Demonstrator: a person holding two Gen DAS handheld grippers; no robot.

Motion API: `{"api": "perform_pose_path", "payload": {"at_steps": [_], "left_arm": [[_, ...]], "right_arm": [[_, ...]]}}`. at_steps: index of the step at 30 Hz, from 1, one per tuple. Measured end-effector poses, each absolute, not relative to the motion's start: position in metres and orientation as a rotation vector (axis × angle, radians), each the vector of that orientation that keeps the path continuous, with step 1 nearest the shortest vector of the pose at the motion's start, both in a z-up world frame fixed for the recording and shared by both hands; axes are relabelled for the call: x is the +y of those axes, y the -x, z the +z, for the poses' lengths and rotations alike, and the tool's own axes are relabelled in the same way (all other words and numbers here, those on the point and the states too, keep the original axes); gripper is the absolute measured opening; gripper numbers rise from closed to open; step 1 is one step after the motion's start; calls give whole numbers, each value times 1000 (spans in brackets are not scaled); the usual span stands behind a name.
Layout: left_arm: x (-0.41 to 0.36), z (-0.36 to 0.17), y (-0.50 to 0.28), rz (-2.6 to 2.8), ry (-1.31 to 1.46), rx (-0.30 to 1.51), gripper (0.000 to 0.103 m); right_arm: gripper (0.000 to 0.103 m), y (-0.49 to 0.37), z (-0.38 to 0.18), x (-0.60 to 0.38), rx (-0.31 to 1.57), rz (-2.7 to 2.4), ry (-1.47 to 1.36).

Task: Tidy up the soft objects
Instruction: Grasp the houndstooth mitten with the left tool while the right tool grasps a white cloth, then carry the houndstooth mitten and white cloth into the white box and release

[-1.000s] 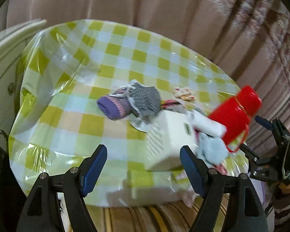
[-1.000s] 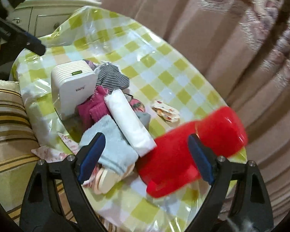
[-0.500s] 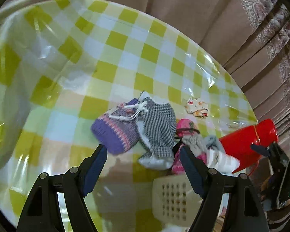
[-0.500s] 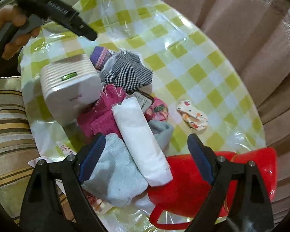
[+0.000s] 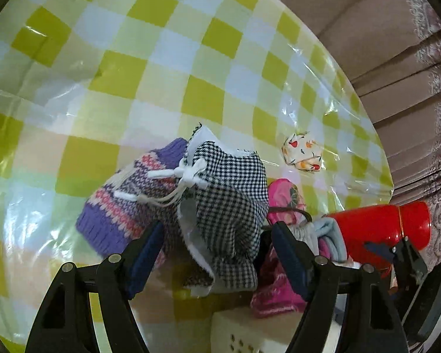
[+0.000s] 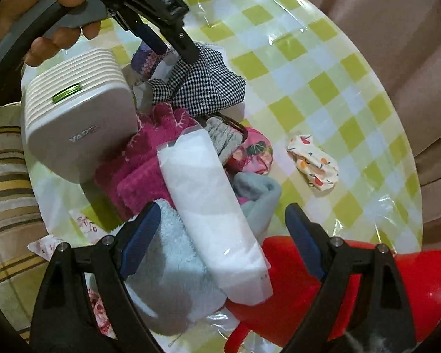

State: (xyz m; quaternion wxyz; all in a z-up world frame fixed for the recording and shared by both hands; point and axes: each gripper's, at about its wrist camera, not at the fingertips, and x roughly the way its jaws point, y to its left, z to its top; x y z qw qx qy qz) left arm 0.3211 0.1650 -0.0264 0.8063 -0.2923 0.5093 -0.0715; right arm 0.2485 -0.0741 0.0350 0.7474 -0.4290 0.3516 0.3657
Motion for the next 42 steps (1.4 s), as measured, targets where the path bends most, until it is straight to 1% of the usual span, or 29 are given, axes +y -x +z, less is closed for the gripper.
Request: {"api": "perform_pose_path", "payload": {"at_steps": [4, 5, 7, 8, 9, 10, 11, 12, 13, 16, 21, 42], "left_arm": [[159, -32, -331, -165, 614, 1113, 76], [156, -33, -334, -163, 600, 1117, 74], [153, -35, -339, -157, 589, 1127, 57], [154, -36, -341, -153, 589, 1129, 52], [154, -37, -341, -153, 588, 1128, 40], [154, -36, -342, -156, 584, 1125, 31], [154, -35, -341, -161, 579, 1119, 25], [155, -34, -341, -167, 573, 1112, 13], [155, -32, -339, -174, 569, 1104, 9], [155, -24, -334, -193, 559, 1066, 5], [158, -14, -328, -198, 562, 1027, 4], [155, 55, -290, -116, 463, 828, 3]], "right_arm": [[89, -253, 31, -69, 780, 811, 930], [89, -254, 31, -69, 784, 815, 922], [85, -256, 30, -68, 787, 819, 908], [81, -257, 30, -67, 791, 825, 901], [77, -258, 29, -67, 798, 833, 896], [74, -258, 29, -66, 803, 840, 891], [68, -259, 29, -66, 809, 846, 880], [60, -259, 29, -66, 815, 852, 870], [55, -259, 29, -66, 820, 857, 862], [55, -260, 28, -68, 830, 853, 858], [54, -257, 34, -71, 817, 849, 845], [51, -235, 104, -94, 670, 787, 650]]}}
